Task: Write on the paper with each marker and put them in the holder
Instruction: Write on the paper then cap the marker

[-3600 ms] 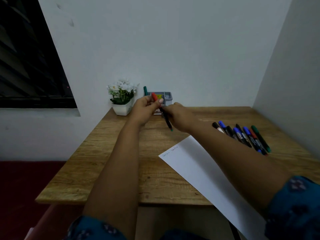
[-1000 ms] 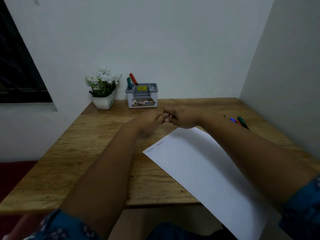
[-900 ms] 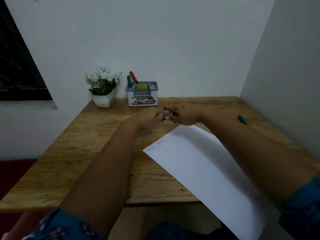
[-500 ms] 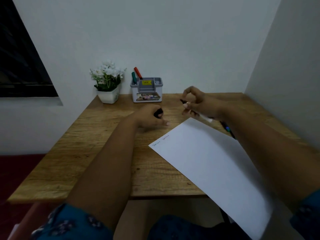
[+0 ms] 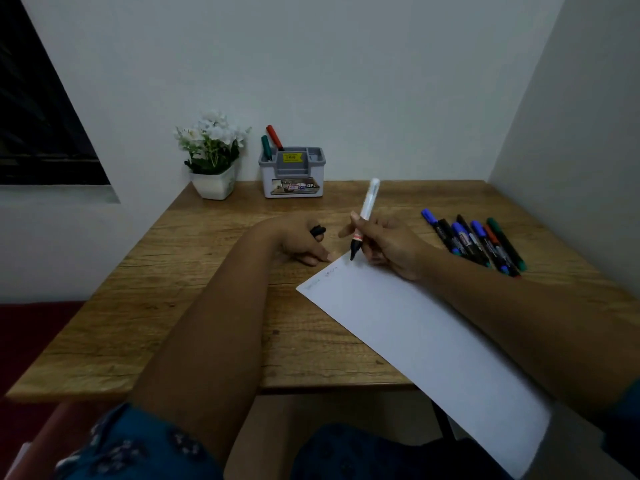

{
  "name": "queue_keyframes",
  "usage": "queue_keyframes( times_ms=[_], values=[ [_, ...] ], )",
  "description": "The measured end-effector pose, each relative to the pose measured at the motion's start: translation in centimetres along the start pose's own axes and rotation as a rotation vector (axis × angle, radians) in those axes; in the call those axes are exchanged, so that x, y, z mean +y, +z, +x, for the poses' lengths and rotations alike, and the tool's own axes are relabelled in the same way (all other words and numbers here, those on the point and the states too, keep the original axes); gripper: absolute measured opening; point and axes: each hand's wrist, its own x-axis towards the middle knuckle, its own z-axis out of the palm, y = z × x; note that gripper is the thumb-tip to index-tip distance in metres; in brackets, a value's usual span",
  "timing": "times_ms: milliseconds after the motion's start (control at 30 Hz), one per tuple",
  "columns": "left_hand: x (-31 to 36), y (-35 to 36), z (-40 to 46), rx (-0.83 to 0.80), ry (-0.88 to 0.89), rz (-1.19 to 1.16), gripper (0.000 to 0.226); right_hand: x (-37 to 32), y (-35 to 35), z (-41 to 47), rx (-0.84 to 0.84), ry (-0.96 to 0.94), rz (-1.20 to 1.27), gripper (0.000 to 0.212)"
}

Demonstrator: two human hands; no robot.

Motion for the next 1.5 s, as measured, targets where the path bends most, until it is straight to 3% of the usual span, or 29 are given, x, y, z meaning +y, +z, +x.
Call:
queue_keyframes(
  times_ms=[167,367,833,1167,1300,1500],
  values=[
    [-0.2,0.3,0.4,0.007,0.013,0.034,0.039,0.4,0.8,-0.3,0.139,-0.073,-0.045,0.027],
    [-0.1,-0.2,0.4,-0.014,-0.03,-0.011,0.04,0.5,-0.2,-0.5,-0.007,-0.095,-0.151,0.014],
    [0.1,-0.1,0.2,-0.012,-0.048,-0.023,0.04,1.1,-0.1,0.0,0.033,-0.182,-0.421,0.004],
    [0.2,0.0,-0.1,-0.019,-0.045,-0.025,0.04,0.9,-0.2,-0.1,0.071,-0.162,-0.431,0.002],
    [0.2,0.0,-0.1,-0.019,-0.047,-0.037,0.041,0.7,-0.2,0.0,0.151,-0.149,-0.141,0.005],
    [0.4,0.0,-0.2,-0.015,-0.056,-0.036,0.039,0.5,-1.0,-0.2,-0.023,-0.098,-0.279,0.009]
  ],
)
